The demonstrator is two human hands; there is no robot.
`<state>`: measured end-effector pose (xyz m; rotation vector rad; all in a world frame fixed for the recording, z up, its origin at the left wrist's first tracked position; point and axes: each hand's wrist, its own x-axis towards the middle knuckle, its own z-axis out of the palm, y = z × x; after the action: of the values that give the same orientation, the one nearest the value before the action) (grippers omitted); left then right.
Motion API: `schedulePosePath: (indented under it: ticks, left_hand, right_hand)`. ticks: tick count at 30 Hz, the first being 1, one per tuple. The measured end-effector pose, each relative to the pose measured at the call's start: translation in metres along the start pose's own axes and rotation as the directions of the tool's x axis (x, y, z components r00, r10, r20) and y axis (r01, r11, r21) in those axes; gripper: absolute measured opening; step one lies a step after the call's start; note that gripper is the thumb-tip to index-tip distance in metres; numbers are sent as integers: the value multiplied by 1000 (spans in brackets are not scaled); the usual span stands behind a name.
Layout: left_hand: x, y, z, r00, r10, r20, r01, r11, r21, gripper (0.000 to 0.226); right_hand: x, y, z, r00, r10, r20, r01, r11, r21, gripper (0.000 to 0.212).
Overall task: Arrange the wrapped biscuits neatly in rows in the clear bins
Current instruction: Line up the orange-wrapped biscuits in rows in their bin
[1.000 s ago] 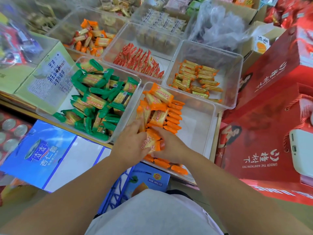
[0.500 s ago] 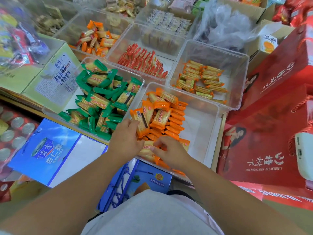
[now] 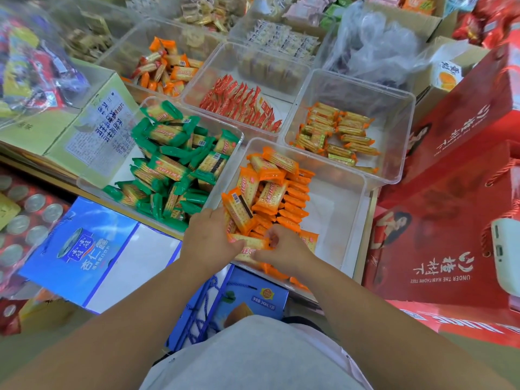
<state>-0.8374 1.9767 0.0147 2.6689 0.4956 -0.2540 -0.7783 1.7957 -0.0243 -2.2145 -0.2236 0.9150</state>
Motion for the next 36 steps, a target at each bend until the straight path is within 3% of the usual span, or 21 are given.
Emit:
schedulePosePath:
  ticks: [3,8,14,17,22,26,28,30,34,36]
  left_hand:
    - [-1,3,-2,999,6,41,-2,996,-85,62]
    - [0,5,-9,992,-19,124,39,985,-166,70]
    - [3,4,-5,983,-50,178,90,970,-225,50]
    - [2,3,0,981,-41,192,87,967,-238,44]
    - [0,0,0,994,-92,51,103,950,-295,32]
    - [-11,-12,-12,968,-191,-161,102,891,-442,32]
    - [-17,-11,-20,968,-170,-183,54,857,-512,27]
    - [-20,-6,-26,989,-92,-118,8,822,-570,19]
    - [-24,6,-29,981,118,152,29,689,-724,18]
    - [-24,7,-29,961,181,209,13,725,-688,50]
  right_hand:
    - [-5,2,2,999,41,24,-43,997,64,40]
    - [-10,5,1,997,75,-4,-74,989,125,48]
    - [-12,3,-7,986,130,100,-143,980,136,41]
    - [-16,1,-10,986,115,123,-134,978,158,55]
    - [-25,2,-24,996,4,86,-32,945,326,36]
    - [-33,2,-44,986,-132,103,101,958,268,48]
    - [-37,-5,-50,967,-212,144,169,950,263,58]
    - [-39,-13,-51,957,-255,138,206,932,299,60]
    - [-41,-25,-50,958,-285,27,248,873,419,47]
    - [-42,-27,-51,961,-276,-3,248,858,449,49]
